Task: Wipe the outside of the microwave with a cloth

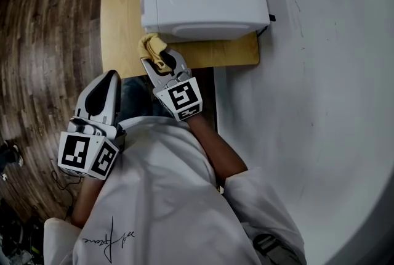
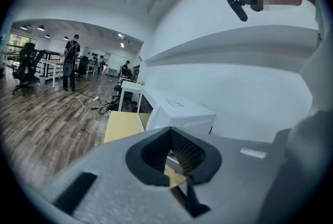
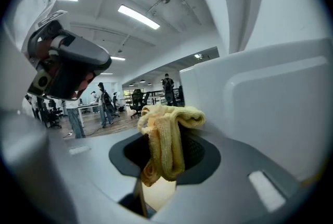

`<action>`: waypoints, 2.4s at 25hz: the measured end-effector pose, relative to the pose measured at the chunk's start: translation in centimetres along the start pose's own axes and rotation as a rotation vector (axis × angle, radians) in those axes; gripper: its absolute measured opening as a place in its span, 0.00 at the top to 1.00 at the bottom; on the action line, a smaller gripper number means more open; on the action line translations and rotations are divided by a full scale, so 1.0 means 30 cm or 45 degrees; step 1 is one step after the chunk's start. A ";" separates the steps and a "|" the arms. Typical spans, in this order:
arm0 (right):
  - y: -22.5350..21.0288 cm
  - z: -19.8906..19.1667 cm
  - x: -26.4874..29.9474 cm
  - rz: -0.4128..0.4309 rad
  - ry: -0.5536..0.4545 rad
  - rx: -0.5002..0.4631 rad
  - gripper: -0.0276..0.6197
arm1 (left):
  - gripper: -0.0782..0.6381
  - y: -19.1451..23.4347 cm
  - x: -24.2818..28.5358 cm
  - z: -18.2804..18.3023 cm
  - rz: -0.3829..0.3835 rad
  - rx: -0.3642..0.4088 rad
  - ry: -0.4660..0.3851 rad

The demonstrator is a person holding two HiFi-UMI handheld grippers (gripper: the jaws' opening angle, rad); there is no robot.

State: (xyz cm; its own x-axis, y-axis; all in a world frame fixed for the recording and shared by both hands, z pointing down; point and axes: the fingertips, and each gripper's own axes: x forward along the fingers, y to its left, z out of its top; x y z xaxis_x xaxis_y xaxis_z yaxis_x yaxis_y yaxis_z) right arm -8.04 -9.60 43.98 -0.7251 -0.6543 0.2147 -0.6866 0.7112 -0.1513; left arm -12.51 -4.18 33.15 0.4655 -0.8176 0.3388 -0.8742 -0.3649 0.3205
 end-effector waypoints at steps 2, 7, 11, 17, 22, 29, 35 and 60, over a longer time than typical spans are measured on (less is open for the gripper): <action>0.048 0.006 0.005 0.065 0.006 -0.018 0.77 | 0.90 -0.006 0.006 -0.001 -0.011 0.003 0.004; 0.068 0.020 -0.029 0.094 0.005 -0.007 0.77 | 0.90 -0.038 0.018 -0.003 -0.058 0.023 0.011; 0.019 0.006 -0.082 0.031 0.001 0.019 0.77 | 0.90 -0.052 0.025 -0.018 -0.075 0.019 0.027; -0.072 -0.026 -0.175 -0.093 0.014 0.053 0.77 | 0.90 -0.071 0.030 -0.030 -0.096 0.020 0.037; -0.180 -0.051 -0.271 -0.233 0.019 0.083 0.77 | 0.90 -0.080 0.027 -0.034 -0.100 0.017 0.033; -0.357 -0.072 -0.400 -0.447 0.000 0.134 0.77 | 0.90 -0.082 0.023 -0.035 -0.101 0.021 0.037; -0.514 -0.088 -0.503 -0.617 -0.017 0.154 0.77 | 0.90 -0.083 0.023 -0.036 -0.097 0.032 0.045; -0.776 -0.153 -0.535 -0.818 0.006 0.101 0.77 | 0.90 -0.068 0.049 -0.026 -0.048 0.063 0.077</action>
State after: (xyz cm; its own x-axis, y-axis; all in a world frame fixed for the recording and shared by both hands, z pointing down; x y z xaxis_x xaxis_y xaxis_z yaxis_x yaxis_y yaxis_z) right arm 19.82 -14.47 48.47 -0.1680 -0.9419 0.2907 -0.9857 0.1567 -0.0618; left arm -9.93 -4.28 33.68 0.5044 -0.7749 0.3808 -0.8609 -0.4177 0.2904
